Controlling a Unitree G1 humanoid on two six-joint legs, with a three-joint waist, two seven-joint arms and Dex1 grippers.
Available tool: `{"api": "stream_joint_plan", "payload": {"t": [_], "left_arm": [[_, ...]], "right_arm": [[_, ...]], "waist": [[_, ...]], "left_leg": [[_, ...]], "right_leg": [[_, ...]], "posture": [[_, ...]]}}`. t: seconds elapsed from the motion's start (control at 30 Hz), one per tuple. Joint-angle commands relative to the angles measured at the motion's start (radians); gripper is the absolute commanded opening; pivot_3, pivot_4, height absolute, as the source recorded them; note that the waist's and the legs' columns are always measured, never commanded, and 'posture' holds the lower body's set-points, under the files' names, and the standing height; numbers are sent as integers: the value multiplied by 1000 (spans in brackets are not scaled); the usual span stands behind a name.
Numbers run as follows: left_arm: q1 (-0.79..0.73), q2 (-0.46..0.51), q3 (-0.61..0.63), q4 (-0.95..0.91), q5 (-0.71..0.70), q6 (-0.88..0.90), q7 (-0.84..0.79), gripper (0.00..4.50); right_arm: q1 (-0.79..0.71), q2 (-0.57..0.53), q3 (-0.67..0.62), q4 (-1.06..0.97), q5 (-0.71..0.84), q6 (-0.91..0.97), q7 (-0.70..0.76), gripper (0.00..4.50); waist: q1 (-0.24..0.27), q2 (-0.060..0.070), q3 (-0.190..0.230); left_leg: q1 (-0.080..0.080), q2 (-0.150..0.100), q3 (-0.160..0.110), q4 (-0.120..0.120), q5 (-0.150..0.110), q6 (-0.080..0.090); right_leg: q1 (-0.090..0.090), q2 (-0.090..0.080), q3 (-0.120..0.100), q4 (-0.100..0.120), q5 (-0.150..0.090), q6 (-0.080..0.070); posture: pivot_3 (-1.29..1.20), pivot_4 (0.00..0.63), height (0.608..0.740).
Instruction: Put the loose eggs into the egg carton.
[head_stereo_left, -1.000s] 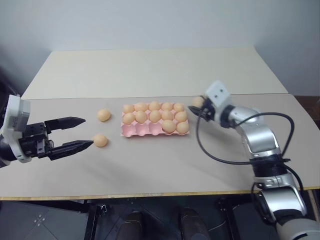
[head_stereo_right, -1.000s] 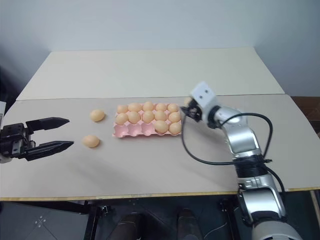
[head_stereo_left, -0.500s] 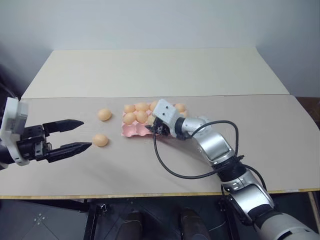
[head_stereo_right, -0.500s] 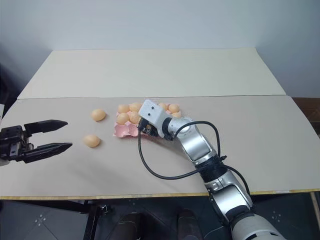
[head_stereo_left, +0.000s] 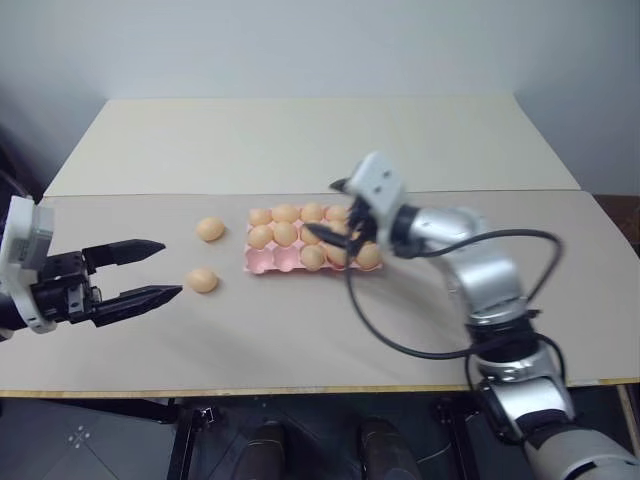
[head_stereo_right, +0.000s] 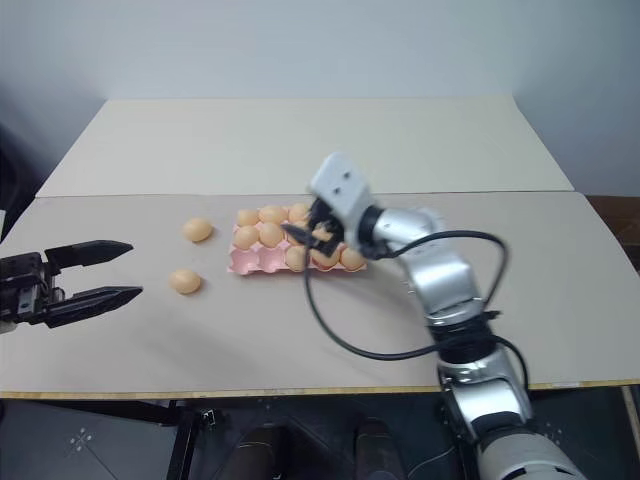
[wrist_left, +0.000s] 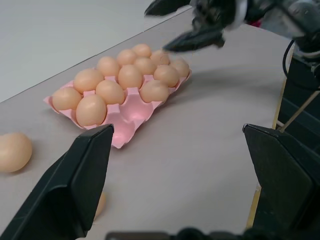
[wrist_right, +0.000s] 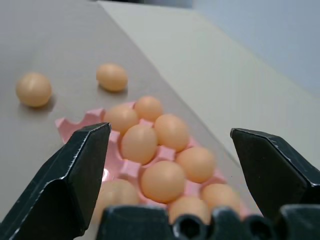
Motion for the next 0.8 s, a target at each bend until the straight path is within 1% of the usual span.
{"api": "stream_joint_plan", "payload": {"t": [0.03, 0.17, 0.27, 0.37, 0.53, 0.63, 0.73, 0.8], "left_arm": [[10, 14, 34, 44, 47, -52, -13, 4500], [21, 8, 61, 80, 40, -37, -13, 4500], [63, -8, 72, 76, 51, -43, -20, 4500], [74, -21, 72, 63, 45, -40, -8, 4500], [73, -35, 48, 43, 82, -63, 41, 4500], [82, -78, -28, -62, 165, -59, 198, 4500], [64, -161, -84, -168, 182, 11, 391, 4500], [33, -199, -136, -210, 232, 62, 531, 4500]], "right_arm": [[111, -127, -141, -102, 98, -23, 112, 4471], [309, -275, -290, -128, 179, -91, 233, 4471], [431, -324, -364, -138, 220, -110, 272, 4471], [466, -332, -372, -130, 226, -123, 247, 4471], [446, -331, -370, -104, 247, -118, 220, 4471], [442, -331, -357, -83, 245, -129, 206, 4471], [439, -328, -345, -78, 245, -133, 192, 4471], [434, -329, -340, -77, 249, -132, 187, 4471]], "waist": [[3, 0, 0], [6, 0, 0], [-1, 0, 0], [-5, 0, 0], [0, 0, 0], [5, 0, 0], [10, -1, 0], [11, -1, -1]], "left_leg": [[0, 0, 0, 0, 0, 0], [0, 0, 1, 0, 0, 1], [1, 1, 2, 0, -1, 1], [3, 3, 4, 0, -1, 1], [4, 4, 5, 0, -1, 1], [4, 4, 5, 0, -1, 1], [4, 3, 5, 0, -1, 1], [3, 3, 5, 0, -1, 1]], "right_leg": [[0, 0, 0, 0, 0, 0], [1, 0, 0, 0, 0, 0], [1, 0, 0, 0, 0, 0], [1, 2, 3, 1, 0, -1], [3, 3, 4, 0, 1, -1], [3, 2, 4, -1, 1, -1], [3, 2, 4, -1, 1, -2], [3, 2, 4, -1, 1, -2]], "posture": [[0, 150, 740], [0, 150, 740], [0, 150, 740], [0, 150, 740], [0, 150, 740], [0, 150, 740], [0, 150, 740], [0, 150, 740]]}}
